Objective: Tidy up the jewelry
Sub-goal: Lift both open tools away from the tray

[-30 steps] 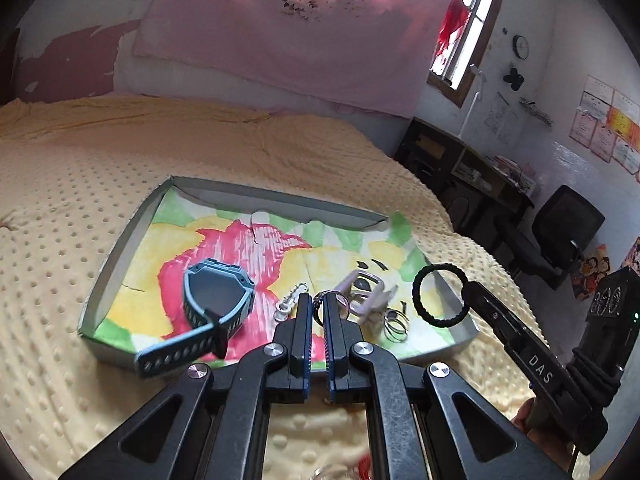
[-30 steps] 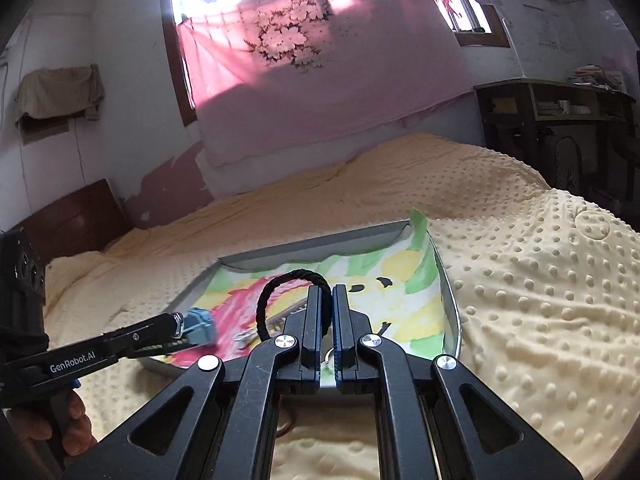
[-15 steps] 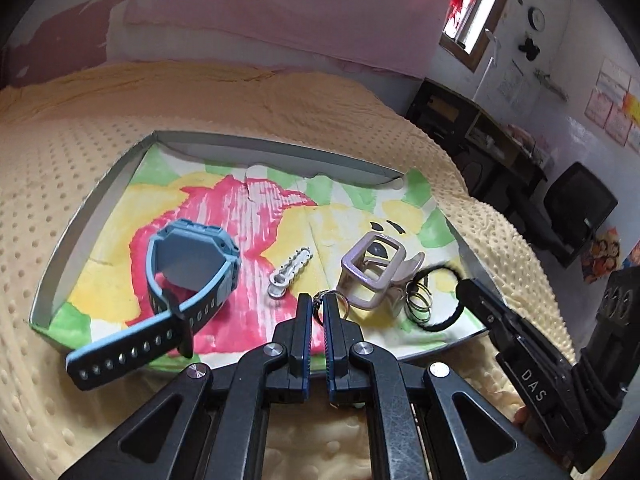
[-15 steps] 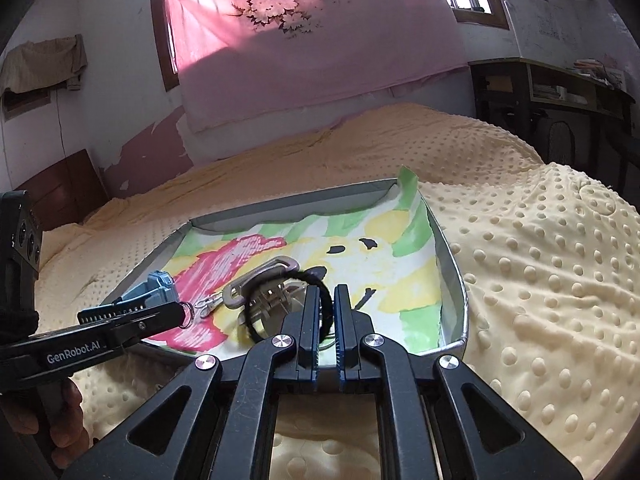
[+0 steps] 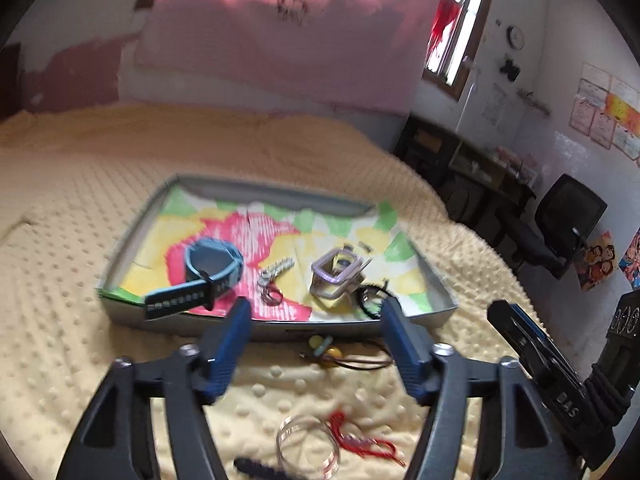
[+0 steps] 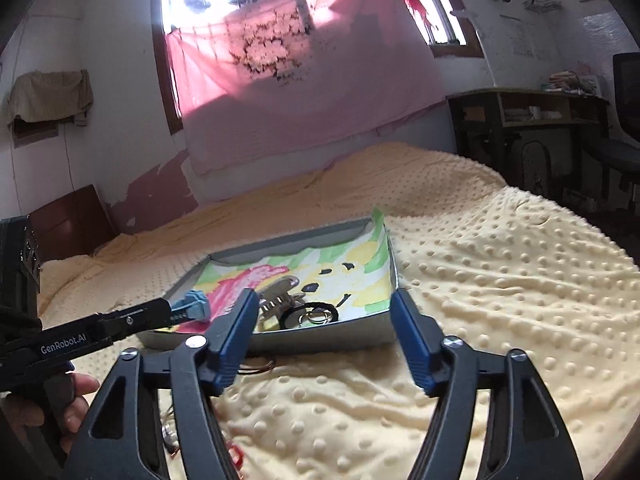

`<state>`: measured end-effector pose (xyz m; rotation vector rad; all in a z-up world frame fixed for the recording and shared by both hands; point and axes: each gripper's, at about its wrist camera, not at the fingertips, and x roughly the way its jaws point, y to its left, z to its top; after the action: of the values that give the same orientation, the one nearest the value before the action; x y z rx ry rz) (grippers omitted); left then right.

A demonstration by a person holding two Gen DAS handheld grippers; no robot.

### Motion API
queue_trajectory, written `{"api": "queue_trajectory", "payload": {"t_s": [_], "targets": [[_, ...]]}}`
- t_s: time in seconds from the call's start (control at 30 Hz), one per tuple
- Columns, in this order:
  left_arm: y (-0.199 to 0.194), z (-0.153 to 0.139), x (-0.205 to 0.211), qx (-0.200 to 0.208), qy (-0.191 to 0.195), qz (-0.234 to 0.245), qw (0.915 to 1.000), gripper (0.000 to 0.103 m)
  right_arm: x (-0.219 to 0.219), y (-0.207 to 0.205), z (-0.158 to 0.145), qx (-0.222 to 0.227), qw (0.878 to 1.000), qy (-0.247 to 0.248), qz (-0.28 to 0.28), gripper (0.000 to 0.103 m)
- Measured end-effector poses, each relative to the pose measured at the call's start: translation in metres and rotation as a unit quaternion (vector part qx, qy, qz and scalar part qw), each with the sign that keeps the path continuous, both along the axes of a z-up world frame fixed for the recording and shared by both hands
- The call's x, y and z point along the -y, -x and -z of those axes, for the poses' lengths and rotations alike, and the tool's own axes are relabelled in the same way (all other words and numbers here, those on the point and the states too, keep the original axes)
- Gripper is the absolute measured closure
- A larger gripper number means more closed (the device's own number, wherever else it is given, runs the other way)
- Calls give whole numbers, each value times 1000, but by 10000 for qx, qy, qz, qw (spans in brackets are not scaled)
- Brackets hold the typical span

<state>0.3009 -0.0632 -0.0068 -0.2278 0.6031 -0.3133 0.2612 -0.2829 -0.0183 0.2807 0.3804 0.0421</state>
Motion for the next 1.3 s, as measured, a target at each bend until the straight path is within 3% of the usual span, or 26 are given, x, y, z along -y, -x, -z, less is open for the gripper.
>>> {"api": "queue_trajectory", "payload": {"t_s": [0.13,0.17,0.4,0.63,0.9,1.07,1.3], "targets": [[48,-20,-8,506,-178,-155,9984,3,-1,43,-19,364,9993,23,-58,8],[65,-25,-11,716,-218,-207,9970,0,-2,54,-24,441,9990,69,-55,6],[142,-49,-28,1238,-430,-520,9900,0,-12,125,-49,861,9958,185,-233,1],[202,-52,-46,1363,-437,-737,9870,0,-22,191,-76,1104,9920,410,-445,1],[249,-64,-56,1494,-334,-769,9852,0,-25,247,-123,975,9905,767,-602,1],[275,-69,-55,1644,-454,-739,9826,0,-33,268,-116,789,9908,966,-518,1],[281,-55,-53,1531,-754,-782,9822,0,-39,259,-74,576,9939,815,-480,1]]}}
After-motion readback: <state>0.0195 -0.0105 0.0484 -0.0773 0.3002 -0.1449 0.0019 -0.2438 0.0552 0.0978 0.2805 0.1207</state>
